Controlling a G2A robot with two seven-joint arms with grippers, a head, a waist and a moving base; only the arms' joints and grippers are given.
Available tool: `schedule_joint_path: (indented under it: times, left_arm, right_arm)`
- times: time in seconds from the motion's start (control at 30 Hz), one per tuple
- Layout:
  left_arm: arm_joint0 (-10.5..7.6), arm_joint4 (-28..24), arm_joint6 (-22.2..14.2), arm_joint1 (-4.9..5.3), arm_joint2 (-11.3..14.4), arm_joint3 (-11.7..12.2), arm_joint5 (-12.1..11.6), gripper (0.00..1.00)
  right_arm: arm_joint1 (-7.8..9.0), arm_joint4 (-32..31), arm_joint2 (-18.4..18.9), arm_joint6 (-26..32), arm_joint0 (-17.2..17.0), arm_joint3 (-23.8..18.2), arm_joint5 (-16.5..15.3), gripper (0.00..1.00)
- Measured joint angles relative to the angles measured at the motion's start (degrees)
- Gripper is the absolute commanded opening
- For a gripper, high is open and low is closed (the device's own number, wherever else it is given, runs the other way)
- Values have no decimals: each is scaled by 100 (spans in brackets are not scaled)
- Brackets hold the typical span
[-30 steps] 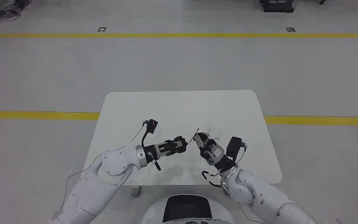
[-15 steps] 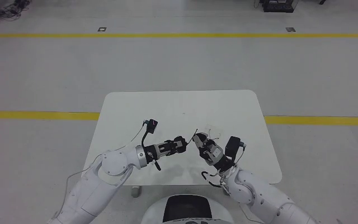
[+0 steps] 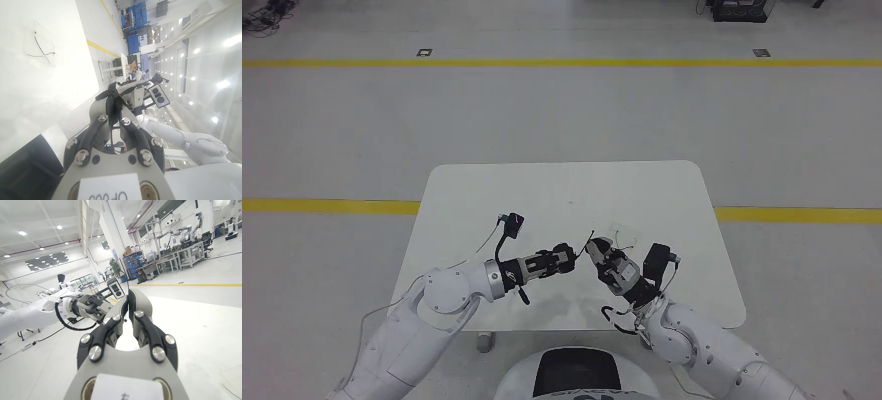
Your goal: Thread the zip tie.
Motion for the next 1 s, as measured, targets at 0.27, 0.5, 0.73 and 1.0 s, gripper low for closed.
schedule_joint_path:
  times: [0.27,0.5,0.73,1.0]
  left_arm:
    - [0,0,0,0,0,0,0,0]
    - [0,0,0,0,0,0,0,0]
    - [0,0,0,0,0,0,0,0]
    - [0,0,0,0,0,0,0,0]
  right_arm:
    - [-4,-4,-9,24,3,38,0,0]
    - [-3,-22,-6,52,-7,53,0,0]
    - [-8,-46,-33,138,-2,56,0,0]
    - [-13,-34,-98,218,32,60,0,0]
